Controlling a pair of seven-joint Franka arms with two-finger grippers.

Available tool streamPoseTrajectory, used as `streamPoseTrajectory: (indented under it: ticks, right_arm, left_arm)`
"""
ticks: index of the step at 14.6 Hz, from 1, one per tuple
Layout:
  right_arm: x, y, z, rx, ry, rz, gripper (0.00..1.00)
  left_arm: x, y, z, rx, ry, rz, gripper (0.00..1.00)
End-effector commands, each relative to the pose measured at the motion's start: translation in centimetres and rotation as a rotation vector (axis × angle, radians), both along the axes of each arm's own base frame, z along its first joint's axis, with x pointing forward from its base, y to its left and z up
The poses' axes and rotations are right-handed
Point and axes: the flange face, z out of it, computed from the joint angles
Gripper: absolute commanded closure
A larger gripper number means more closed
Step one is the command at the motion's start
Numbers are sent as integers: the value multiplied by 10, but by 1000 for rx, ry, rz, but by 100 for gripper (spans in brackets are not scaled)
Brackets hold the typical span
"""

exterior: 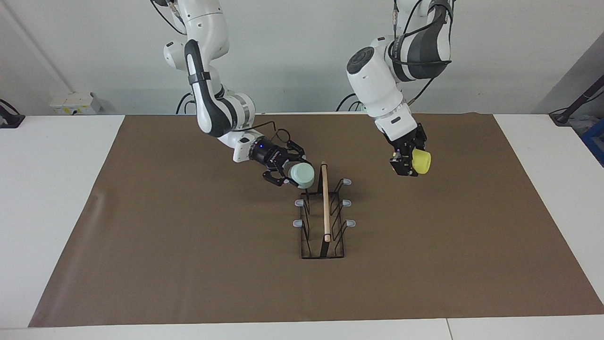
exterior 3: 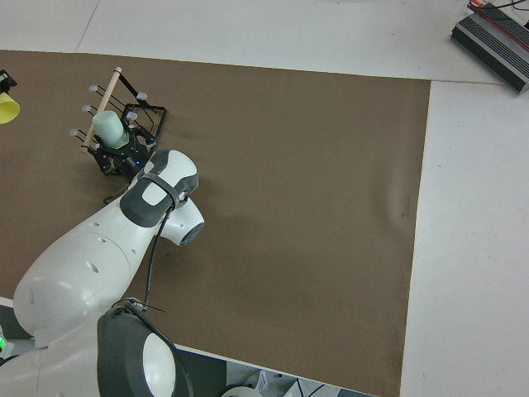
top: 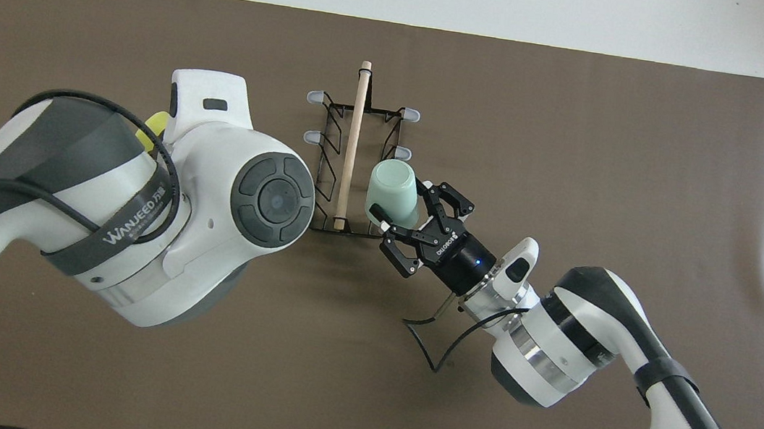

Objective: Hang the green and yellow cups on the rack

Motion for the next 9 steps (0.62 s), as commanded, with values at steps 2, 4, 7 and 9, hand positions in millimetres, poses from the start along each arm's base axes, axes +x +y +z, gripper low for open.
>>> streamPoseTrajectory:
  ticks: [2,4,7,9]
  right_arm:
    - [-2,2,-6,20,11,-102,100]
    - [-3,2,-8,14,16,-102,44]
    - [-3,2,-7,17,16,-103,0]
    - [-2,2,-4,20,11,-103,0]
  left_arm:
    - [8,-27,-14,21,-19,46,76]
    - [12,-47,-36,48,-60,95,76]
    - [15,-68,-56,81,-87,124,76]
    - [16,-74,-62,93,-118,137,76]
